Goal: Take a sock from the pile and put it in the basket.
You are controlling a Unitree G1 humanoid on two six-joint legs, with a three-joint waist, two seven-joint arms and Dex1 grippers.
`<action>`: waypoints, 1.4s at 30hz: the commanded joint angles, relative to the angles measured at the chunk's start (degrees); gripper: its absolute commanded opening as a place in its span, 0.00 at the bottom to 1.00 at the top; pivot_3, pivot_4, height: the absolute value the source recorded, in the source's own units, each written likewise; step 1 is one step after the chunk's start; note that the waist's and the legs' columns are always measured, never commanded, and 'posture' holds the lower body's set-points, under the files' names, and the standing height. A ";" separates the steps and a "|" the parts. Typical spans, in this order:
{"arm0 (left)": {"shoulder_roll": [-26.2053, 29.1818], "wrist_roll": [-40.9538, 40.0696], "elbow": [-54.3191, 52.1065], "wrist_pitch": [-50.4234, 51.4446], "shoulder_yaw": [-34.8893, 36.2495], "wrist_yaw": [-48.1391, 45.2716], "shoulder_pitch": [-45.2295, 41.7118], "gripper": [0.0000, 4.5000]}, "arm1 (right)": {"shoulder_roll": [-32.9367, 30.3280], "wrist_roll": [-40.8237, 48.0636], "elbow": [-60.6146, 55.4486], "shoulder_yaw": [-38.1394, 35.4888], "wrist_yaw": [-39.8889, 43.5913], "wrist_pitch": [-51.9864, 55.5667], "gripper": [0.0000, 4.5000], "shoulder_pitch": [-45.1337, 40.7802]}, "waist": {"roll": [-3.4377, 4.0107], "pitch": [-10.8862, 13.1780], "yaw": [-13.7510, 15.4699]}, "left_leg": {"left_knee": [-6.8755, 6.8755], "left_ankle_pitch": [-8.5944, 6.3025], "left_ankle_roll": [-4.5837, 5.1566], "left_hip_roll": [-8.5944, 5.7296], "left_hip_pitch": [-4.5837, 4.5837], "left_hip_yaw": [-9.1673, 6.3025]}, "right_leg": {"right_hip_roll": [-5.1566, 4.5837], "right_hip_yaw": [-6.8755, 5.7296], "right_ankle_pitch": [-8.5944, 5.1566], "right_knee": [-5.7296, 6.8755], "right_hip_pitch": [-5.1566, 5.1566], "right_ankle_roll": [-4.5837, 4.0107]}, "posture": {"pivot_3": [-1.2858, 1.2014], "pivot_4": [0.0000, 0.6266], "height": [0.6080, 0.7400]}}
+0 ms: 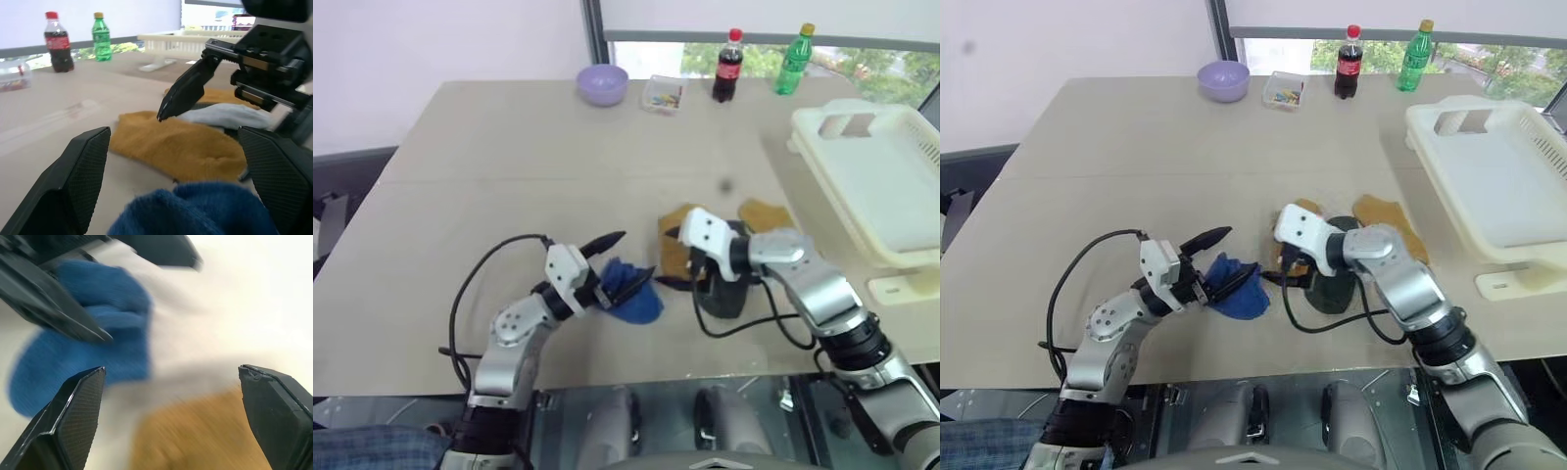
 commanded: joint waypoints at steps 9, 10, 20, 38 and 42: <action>-2.73 -1.34 4.47 4.90 -5.68 -3.51 -3.78 1.00 | -3.65 4.82 -5.06 -6.51 -3.01 4.40 0.99 2.01 | -0.02 0.01 -0.22 | 0.00 0.00 0.00 0.03 0.00 -0.01 | 0.14 0.02 0.00 -0.01 -0.02 0.00 | 0.52 0.24 0.95; -2.60 -1.17 5.12 5.52 -6.04 -4.05 -3.96 1.00 | -3.75 4.88 -5.11 -6.62 -3.38 4.52 0.99 2.09 | -0.02 0.01 -0.21 | 0.00 0.00 0.00 0.03 0.01 -0.01 | 0.13 0.02 0.00 0.00 -0.01 0.00 | 0.52 0.24 0.95; -3.38 -0.67 8.94 10.57 -7.06 -5.05 -5.56 1.00 | -5.36 6.21 -5.39 -7.60 -5.30 5.51 0.99 2.81 | 0.01 -0.02 0.02 | 0.02 0.00 0.01 0.01 0.07 -0.05 | 0.09 0.04 0.00 0.00 0.07 0.01 | 0.52 0.24 0.95; 12.89 -16.44 -8.77 19.24 10.75 -10.24 2.16 1.00 | 1.97 23.64 -13.01 -11.45 -10.08 27.21 0.99 4.02 | -0.06 0.06 -0.54 | 0.02 0.01 -0.01 0.04 0.01 -0.11 | 0.22 0.06 -0.01 0.00 0.02 -0.01 | 0.52 0.24 0.95; 16.66 -8.48 -2.98 10.03 9.87 -14.40 5.24 1.00 | 5.03 28.59 -14.09 -10.83 -11.66 34.29 0.99 4.97 | -0.06 0.07 0.03 | 0.01 0.00 -0.01 0.10 -0.01 -0.13 | 0.15 0.01 -0.03 0.00 0.01 -0.06 | 0.52 0.24 0.95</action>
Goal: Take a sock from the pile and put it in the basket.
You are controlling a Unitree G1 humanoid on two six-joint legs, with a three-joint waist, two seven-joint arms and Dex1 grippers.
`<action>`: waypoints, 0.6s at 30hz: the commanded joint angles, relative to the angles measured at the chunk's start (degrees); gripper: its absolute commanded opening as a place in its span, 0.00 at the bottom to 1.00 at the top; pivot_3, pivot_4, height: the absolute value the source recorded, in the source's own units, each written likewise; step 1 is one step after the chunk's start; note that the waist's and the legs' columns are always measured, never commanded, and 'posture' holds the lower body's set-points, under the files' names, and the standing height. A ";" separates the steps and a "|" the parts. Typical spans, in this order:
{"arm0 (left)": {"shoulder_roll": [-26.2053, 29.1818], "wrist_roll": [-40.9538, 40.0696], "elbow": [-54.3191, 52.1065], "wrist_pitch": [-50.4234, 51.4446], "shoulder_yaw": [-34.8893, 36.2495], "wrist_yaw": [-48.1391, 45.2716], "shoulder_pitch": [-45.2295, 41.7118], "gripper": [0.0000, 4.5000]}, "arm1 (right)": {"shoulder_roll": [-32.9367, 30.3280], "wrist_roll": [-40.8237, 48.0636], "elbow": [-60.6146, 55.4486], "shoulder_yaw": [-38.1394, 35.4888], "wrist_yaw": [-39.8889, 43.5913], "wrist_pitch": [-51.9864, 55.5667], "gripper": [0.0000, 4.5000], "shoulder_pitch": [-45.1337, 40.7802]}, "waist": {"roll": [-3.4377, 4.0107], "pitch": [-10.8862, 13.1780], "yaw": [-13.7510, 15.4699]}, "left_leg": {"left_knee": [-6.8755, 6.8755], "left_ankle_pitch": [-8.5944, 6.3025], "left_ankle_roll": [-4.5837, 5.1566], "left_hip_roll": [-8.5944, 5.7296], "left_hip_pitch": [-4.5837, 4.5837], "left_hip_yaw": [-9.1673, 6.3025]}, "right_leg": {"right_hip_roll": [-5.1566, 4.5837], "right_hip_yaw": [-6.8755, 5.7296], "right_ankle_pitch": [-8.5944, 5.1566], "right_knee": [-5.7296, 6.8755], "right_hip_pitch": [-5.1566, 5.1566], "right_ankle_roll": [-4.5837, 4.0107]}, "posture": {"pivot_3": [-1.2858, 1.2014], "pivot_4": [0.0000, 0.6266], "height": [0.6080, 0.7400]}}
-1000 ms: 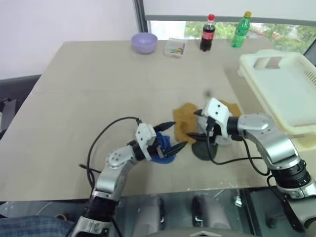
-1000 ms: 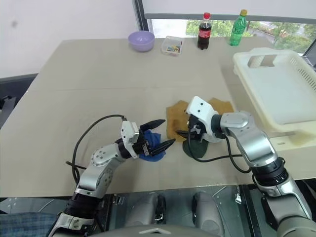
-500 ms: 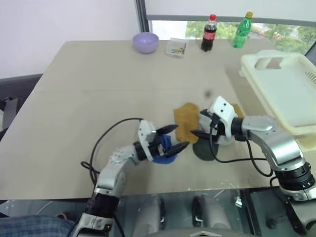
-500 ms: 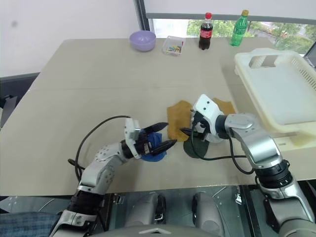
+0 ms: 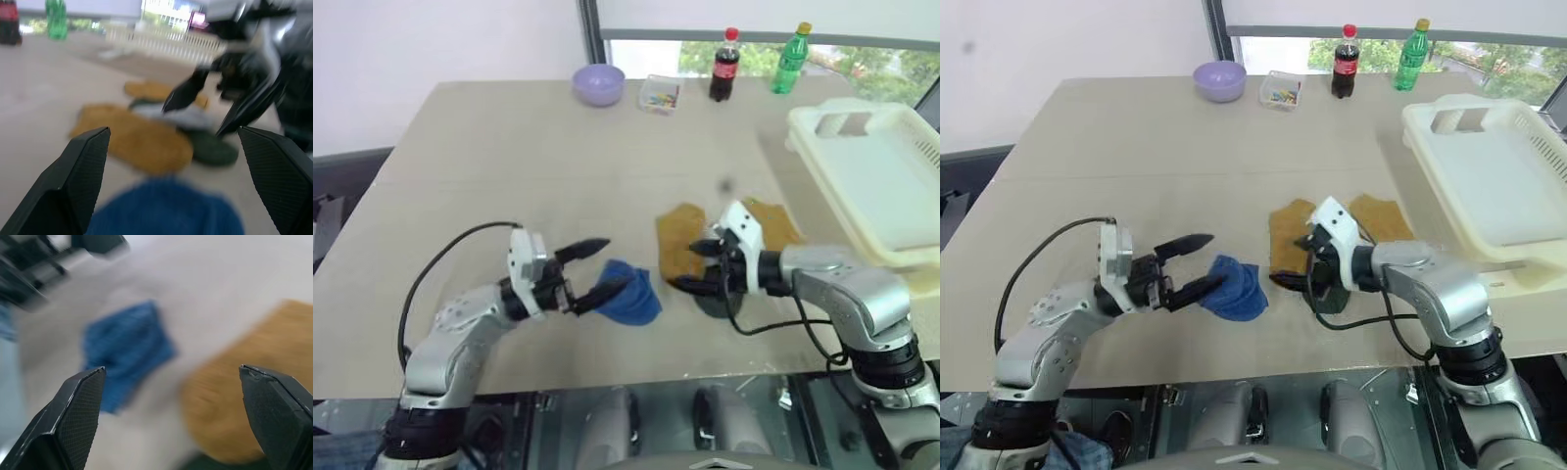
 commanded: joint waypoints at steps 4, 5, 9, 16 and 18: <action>3.14 9.81 8.70 -13.78 -0.48 -4.92 1.98 1.00 | 4.20 3.60 -0.31 2.07 -6.30 10.25 0.99 0.35 | 0.00 0.00 0.08 | 0.00 -0.01 0.01 -0.03 -0.02 0.04 | -0.11 0.00 -0.08 -0.03 -0.01 -0.15 | 0.52 0.24 0.95; 3.17 10.58 9.79 -15.02 -0.79 -5.28 1.91 1.00 | 5.30 3.73 0.37 2.02 -7.41 11.42 0.99 0.31 | -0.01 0.00 0.07 | 0.00 -0.01 0.01 -0.03 -0.03 0.04 | -0.13 -0.01 -0.08 -0.03 -0.02 -0.15 | 0.52 0.24 0.95; 2.39 11.48 10.61 -17.03 -1.92 -6.13 1.70 1.00 | 11.40 5.56 2.58 -2.54 -11.40 18.86 0.99 -0.22 | 0.00 0.00 -0.15 | 0.00 -0.01 0.01 -0.02 -0.10 0.04 | -0.13 -0.02 -0.02 -0.03 -0.11 -0.07 | 0.52 0.24 0.95; 0.58 11.53 10.66 -17.45 -3.73 -5.99 0.70 1.00 | 20.21 7.37 8.97 -10.86 -17.55 26.58 0.99 -1.08 | -0.02 -0.04 -0.25 | -0.01 -0.01 0.01 -0.02 -0.12 0.04 | -0.13 -0.03 0.03 -0.02 -0.12 0.02 | 0.52 0.24 0.95; -0.08 12.02 10.60 -17.68 -4.57 -6.05 0.43 1.00 | 22.26 8.78 11.53 -13.19 -19.63 26.58 0.99 -1.33 | -0.02 -0.06 -0.29 | -0.01 -0.01 0.01 -0.01 -0.09 0.04 | -0.10 -0.03 0.04 0.02 -0.10 0.02 | 0.52 0.24 0.95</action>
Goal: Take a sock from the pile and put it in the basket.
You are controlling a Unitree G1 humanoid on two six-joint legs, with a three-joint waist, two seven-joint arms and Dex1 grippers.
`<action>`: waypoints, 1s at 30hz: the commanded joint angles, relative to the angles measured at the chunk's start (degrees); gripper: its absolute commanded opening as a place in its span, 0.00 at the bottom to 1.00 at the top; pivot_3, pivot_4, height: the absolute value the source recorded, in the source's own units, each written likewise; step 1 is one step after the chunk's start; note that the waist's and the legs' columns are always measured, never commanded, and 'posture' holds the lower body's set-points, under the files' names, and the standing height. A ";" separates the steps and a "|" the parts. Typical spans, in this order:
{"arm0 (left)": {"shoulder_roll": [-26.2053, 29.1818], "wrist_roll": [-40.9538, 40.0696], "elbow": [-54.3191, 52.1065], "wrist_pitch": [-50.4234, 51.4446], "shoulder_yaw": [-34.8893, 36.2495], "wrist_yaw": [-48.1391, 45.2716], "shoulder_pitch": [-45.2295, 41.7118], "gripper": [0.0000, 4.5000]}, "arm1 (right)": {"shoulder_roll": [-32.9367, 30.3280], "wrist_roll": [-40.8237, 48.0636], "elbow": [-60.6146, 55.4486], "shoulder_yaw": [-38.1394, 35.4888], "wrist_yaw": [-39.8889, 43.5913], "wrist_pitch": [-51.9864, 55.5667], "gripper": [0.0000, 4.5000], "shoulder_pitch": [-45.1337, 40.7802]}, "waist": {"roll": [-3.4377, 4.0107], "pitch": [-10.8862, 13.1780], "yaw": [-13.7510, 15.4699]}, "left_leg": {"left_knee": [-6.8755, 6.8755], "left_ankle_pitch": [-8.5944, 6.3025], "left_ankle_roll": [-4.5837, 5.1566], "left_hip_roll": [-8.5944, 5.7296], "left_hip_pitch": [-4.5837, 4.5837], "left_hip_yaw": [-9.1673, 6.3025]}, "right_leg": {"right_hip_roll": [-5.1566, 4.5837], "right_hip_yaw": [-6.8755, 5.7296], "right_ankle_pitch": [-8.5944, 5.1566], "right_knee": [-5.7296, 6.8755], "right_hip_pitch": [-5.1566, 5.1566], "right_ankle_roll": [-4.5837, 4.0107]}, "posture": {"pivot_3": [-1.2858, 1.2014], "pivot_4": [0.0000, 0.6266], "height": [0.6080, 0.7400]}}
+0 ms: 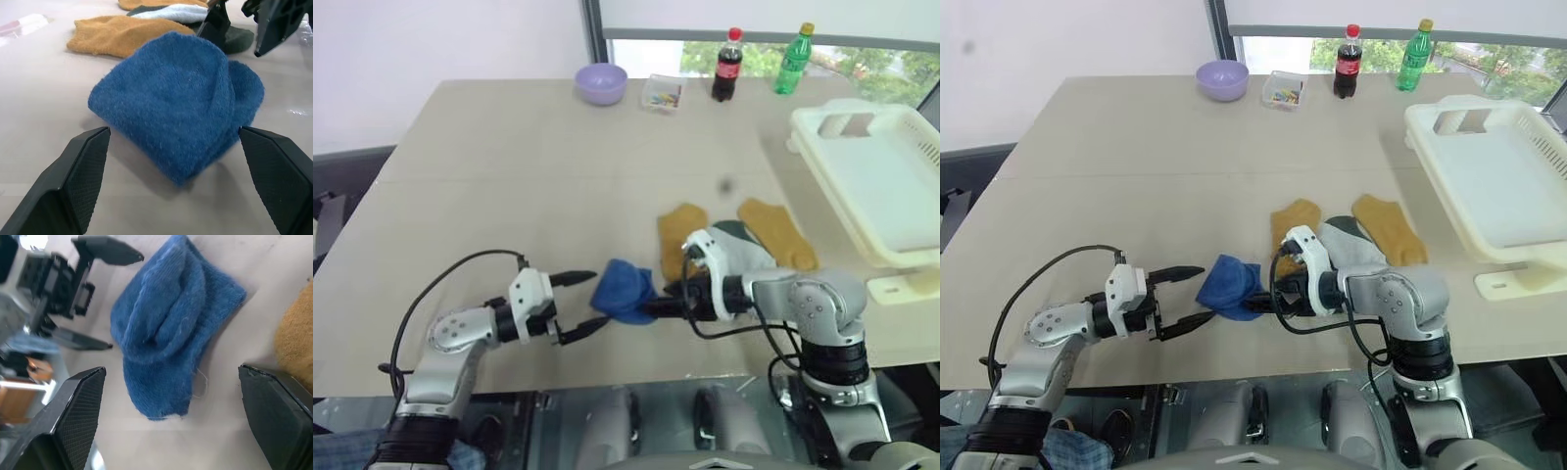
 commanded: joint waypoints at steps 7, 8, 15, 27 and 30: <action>-2.25 0.55 -0.50 -1.89 -2.87 0.35 -0.87 1.00 | 5.25 7.16 8.31 -4.47 -11.30 0.71 0.99 -0.57 | 0.02 -0.06 -0.74 | 0.00 0.00 0.00 0.08 0.12 0.07 | 0.09 0.09 0.00 0.10 0.00 -0.02 | 0.52 0.24 0.95; -2.39 0.60 -0.55 -1.90 -2.99 0.43 -0.89 1.00 | 5.64 8.08 8.78 -4.57 -12.14 0.71 0.99 -0.69 | 0.02 -0.08 -0.86 | 0.00 0.00 0.00 0.09 0.15 0.07 | 0.10 0.10 0.00 0.13 0.00 -0.01 | 0.52 0.24 0.95; -3.04 0.85 -0.67 -2.28 -3.58 1.10 -0.55 1.00 | 4.27 13.93 9.74 -1.38 -15.68 0.71 0.99 -0.72 | 0.01 -0.12 -1.61 | -0.02 0.00 0.00 0.09 0.16 0.08 | 0.09 0.15 0.00 0.15 0.00 -0.02 | 0.52 0.24 0.95; -3.41 1.42 -0.14 -3.22 -3.74 1.71 -0.42 1.00 | -0.46 18.93 10.08 4.03 -16.54 0.71 0.02 -0.78 | 0.00 -0.13 -1.58 | -0.08 -0.01 0.00 0.08 0.10 0.11 | 0.07 0.18 0.00 0.02 -0.02 -0.02 | 0.52 0.24 0.95; -3.67 1.39 -0.21 -3.18 -4.00 1.71 -0.62 1.00 | -0.51 19.49 10.15 4.15 -16.79 0.71 0.02 -0.90 | 0.00 -0.13 -1.50 | -0.08 0.00 0.01 0.08 0.10 0.10 | 0.07 0.17 0.00 0.02 -0.01 -0.01 | 0.52 0.24 0.95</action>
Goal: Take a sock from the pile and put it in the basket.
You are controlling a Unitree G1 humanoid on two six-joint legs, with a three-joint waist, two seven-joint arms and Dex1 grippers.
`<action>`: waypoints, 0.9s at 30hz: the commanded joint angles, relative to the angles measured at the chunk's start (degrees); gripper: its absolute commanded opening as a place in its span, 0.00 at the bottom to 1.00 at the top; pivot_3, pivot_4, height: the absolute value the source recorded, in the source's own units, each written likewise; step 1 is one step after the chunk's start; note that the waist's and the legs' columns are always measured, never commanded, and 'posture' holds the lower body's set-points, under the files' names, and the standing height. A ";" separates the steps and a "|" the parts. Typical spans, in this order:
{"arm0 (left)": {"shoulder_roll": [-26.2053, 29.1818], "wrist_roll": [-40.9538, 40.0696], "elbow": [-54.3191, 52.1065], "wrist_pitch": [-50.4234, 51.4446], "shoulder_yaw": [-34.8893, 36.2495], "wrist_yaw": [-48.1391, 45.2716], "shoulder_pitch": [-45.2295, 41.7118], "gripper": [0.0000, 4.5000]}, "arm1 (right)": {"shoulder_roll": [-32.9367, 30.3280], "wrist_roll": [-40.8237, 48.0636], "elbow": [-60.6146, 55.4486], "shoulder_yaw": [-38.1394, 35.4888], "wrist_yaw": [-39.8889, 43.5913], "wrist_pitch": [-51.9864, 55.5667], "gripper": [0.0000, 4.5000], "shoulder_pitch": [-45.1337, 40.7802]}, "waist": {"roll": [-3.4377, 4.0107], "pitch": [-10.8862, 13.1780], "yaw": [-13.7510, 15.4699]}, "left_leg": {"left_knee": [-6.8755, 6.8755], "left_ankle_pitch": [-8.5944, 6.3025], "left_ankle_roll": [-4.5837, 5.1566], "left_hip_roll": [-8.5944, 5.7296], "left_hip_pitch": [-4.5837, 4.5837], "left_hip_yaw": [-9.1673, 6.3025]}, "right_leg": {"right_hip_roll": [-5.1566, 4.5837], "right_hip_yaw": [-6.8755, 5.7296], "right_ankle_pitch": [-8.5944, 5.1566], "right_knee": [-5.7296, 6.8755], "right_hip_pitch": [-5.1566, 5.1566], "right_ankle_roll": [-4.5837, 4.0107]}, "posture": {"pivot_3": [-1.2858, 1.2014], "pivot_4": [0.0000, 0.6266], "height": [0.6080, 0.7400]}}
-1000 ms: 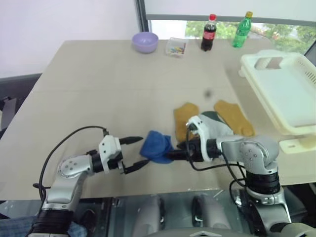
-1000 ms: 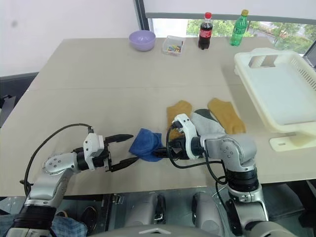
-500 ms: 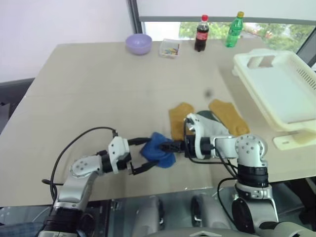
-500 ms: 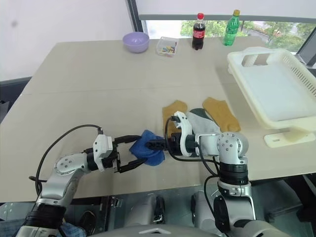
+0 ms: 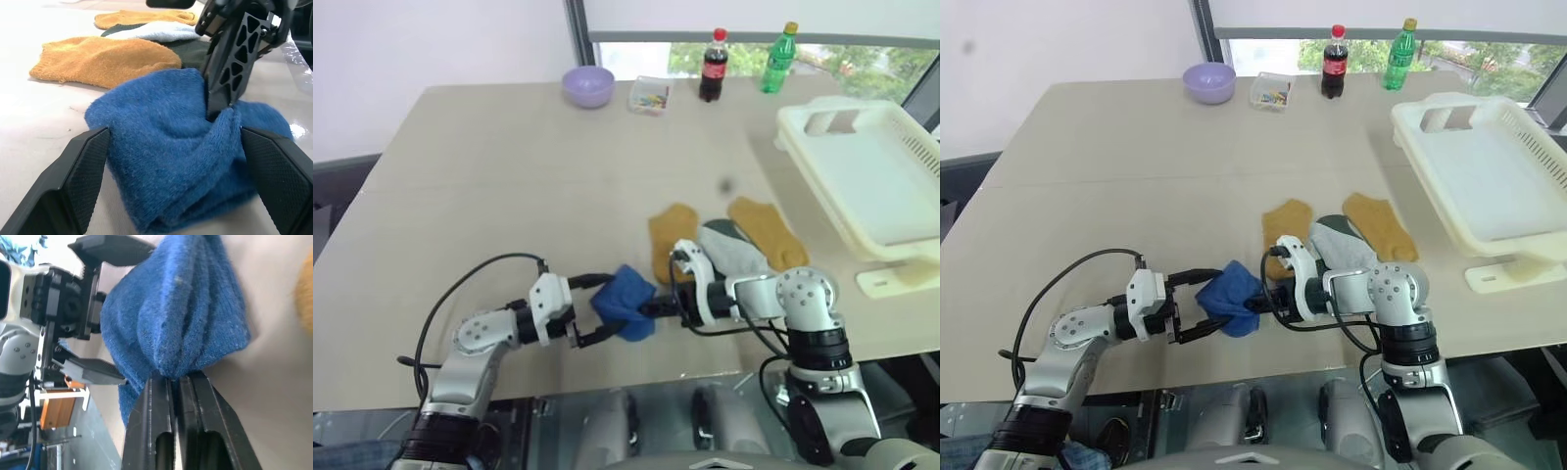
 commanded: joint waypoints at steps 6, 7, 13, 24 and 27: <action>-0.82 -0.91 -1.11 -1.18 -0.38 -0.27 0.11 1.00 | -1.71 2.93 -0.74 -0.96 0.46 0.93 0.02 -0.01 | 0.00 0.00 0.06 | -0.01 0.00 0.00 0.00 -0.02 0.00 | 0.00 -0.01 0.00 -0.02 0.00 0.00 | 0.52 0.24 0.95; -1.03 -1.25 -1.26 -1.24 -0.19 -0.26 0.14 1.00 | -2.68 3.54 -1.13 -1.62 0.76 0.93 0.02 -0.30 | 0.00 0.01 0.09 | -0.01 0.00 0.00 -0.01 -0.02 0.00 | -0.01 -0.01 0.00 -0.02 0.00 0.00 | 0.52 0.24 0.95; -3.46 -6.06 -2.80 0.31 1.43 0.34 0.15 1.00 | -6.65 6.82 -3.34 -6.52 -0.12 0.93 0.02 -2.01 | 0.01 0.04 0.39 | 0.00 0.00 0.01 -0.06 -0.08 0.00 | -0.07 -0.02 0.00 -0.07 -0.01 0.01 | 0.52 0.24 0.95; -5.45 -5.39 -1.26 -0.85 0.19 -0.38 -2.80 1.00 | -16.97 28.19 0.37 -12.98 -9.17 0.93 0.02 -7.99 | 0.00 0.07 0.41 | 0.00 0.00 0.02 -0.05 -0.12 -0.02 | -0.02 -0.03 0.01 -0.08 -0.04 0.01 | 0.52 0.24 0.95; -6.41 -4.95 -0.58 -0.76 -0.82 -0.33 -4.90 1.00 | -19.35 32.66 2.18 -12.84 -12.04 0.85 0.02 -9.17 | 0.00 0.08 0.48 | -0.01 0.00 0.02 -0.05 -0.14 -0.02 | 0.00 -0.02 0.01 -0.08 -0.05 0.01 | 0.52 0.24 0.95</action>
